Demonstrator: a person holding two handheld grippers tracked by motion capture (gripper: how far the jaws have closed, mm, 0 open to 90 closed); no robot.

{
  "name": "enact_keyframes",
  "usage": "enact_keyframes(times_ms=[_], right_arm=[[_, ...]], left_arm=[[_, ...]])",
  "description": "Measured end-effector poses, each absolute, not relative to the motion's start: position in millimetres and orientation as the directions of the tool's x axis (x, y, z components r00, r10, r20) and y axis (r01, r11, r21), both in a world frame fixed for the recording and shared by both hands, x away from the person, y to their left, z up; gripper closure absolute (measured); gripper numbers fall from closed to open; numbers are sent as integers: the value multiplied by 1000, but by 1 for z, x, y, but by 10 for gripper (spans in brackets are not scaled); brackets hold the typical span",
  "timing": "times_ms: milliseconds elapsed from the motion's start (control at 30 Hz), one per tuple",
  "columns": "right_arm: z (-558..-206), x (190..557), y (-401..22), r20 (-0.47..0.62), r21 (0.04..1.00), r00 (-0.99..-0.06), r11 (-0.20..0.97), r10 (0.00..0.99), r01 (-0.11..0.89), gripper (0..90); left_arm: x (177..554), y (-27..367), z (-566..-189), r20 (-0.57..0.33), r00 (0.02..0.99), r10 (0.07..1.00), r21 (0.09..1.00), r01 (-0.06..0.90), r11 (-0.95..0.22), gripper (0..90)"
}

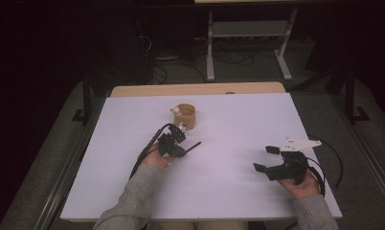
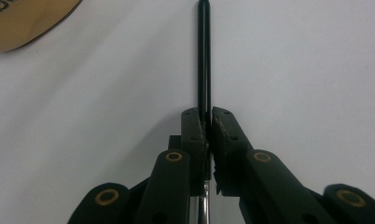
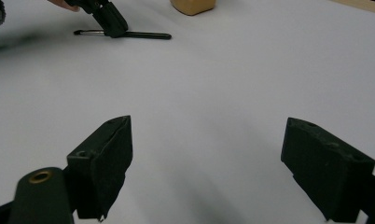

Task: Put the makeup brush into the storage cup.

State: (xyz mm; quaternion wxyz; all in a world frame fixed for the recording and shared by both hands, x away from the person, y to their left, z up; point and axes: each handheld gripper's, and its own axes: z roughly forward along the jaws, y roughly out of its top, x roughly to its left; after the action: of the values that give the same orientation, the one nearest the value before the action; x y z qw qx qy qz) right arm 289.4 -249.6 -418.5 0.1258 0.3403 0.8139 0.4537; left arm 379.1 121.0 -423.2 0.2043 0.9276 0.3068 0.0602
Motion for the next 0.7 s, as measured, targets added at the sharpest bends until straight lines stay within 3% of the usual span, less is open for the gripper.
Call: enact_keyframes(times_ms=[700], right_arm=[[-416, 288, -243, 86, 817, -758, 390, 646, 425, 163]], left_arm=[[376, 134, -399, -39, 811, 584, 489, 525, -697, 843]])
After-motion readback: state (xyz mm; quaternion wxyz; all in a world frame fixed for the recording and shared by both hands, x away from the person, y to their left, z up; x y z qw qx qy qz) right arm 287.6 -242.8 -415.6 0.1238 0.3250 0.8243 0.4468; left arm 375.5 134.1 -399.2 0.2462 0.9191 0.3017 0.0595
